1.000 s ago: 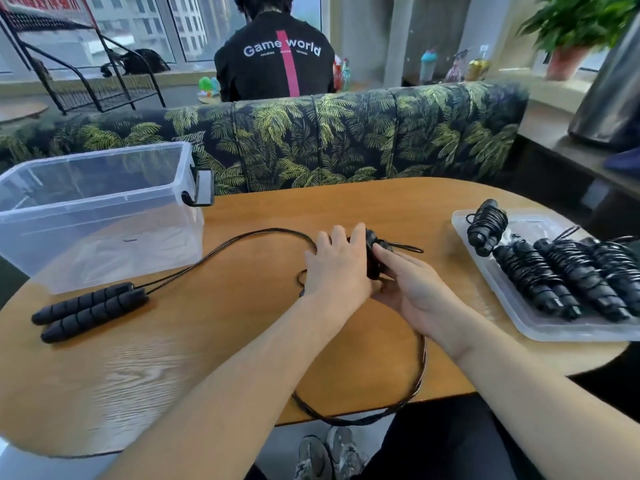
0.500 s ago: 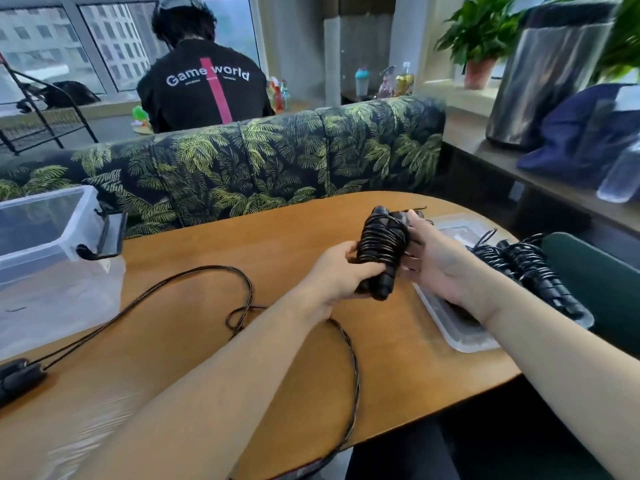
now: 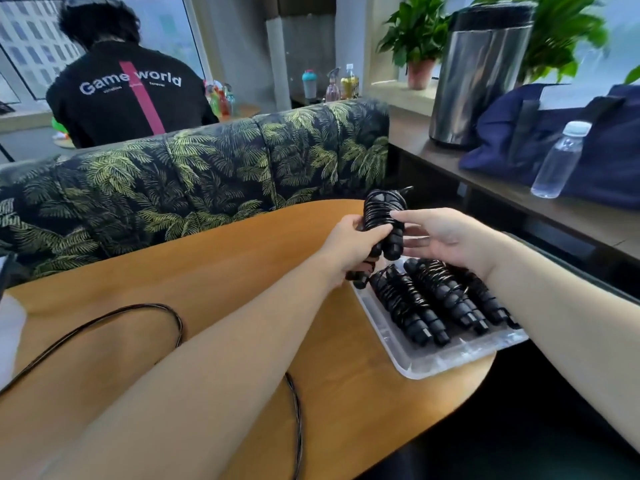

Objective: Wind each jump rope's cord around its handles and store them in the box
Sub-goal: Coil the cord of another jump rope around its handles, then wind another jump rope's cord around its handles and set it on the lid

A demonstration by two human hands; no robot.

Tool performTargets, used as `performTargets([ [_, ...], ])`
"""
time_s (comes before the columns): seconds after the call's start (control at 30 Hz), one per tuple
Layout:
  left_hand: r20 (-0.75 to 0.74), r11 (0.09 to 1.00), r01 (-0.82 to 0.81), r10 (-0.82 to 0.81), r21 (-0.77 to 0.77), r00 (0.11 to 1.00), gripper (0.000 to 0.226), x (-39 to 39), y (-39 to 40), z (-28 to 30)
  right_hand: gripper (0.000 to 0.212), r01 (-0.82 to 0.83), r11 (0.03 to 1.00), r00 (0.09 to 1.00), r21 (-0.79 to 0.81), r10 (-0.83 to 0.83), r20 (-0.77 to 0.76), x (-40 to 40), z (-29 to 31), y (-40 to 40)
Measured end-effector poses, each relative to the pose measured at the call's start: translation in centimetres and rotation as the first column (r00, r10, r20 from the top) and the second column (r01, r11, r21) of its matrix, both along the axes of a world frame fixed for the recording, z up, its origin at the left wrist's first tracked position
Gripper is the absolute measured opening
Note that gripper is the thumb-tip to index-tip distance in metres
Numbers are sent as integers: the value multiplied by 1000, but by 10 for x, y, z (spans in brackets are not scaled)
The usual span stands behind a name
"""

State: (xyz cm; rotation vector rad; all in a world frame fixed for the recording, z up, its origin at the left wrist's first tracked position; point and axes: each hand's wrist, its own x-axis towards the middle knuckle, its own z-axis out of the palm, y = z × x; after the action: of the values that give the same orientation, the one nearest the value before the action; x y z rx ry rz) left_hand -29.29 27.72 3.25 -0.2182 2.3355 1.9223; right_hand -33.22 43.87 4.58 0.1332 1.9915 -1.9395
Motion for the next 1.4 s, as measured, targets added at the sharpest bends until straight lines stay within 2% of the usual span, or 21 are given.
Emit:
performTargets([
  [0.1, -84, 975, -6, -13, -224, 996, 46, -18, 4, 3, 16, 84, 996, 995, -14, -83, 60, -22, -4, 7],
  [0.2, -221, 870, -53, -66, -490, 973, 37, -30, -1, -4, 21, 124, 992, 988, 10, -125, 95, -42, -12, 8],
  [0.27, -229, 801, -29, -136, -598, 964, 35, -33, -4, -13, 24, 138, 990, 983, 28, -140, 119, -51, -20, 7],
  [0.4, -261, 741, -13, -219, -671, 940, 34, -36, -6, -31, 34, 138, 988, 978, 68, -147, 148, -61, -34, 2],
  [0.53, -228, 694, 59, -315, -718, 921, 37, -35, -6, -38, 16, 109, 976, 984, 187, -133, 119, -60, -31, 6],
  [0.63, -145, 595, 114, -369, -796, 918, 45, -35, -4, -43, 5, 79, 942, 991, 327, -109, 75, -57, -32, 6],
  [0.73, -66, 524, 161, -388, -837, 919, 53, -34, -3, -46, 13, 57, 838, 998, 542, -52, -24, -56, -32, 0],
  [0.83, -44, 510, 176, -390, -842, 920, 55, -32, -6, -44, 30, 35, 611, 991, 791, 83, -109, -54, -31, -2],
  [0.9, -34, 512, 184, -387, -839, 921, 53, -27, -10, -41, 39, 74, 480, 973, 874, 158, -169, -47, -31, -5],
  [0.97, -38, 531, 187, -384, -827, 923, 50, -21, -16, -40, 45, 110, 417, 945, 902, 237, -225, -37, -32, -11],
  [1.03, -49, 545, 180, -379, -819, 924, 46, -11, -25, -37, 49, 142, 418, 896, 897, 332, -296, -23, -36, -20],
  [1.17, -49, 554, 172, -361, -814, 931, 40, 19, -47, -32, 52, 96, 541, 840, 835, 406, -359, 15, -39, -48],
  [1.27, -51, 542, 141, -323, -828, 945, 43, 49, -76, -35, 49, 52, 586, 774, 809, 488, -403, 45, -35, -77],
  [1.4, -46, 575, 93, -223, -813, 974, 44, 98, -123, -41, 48, -63, 603, 764, 795, 542, -350, 86, -32, -124],
])
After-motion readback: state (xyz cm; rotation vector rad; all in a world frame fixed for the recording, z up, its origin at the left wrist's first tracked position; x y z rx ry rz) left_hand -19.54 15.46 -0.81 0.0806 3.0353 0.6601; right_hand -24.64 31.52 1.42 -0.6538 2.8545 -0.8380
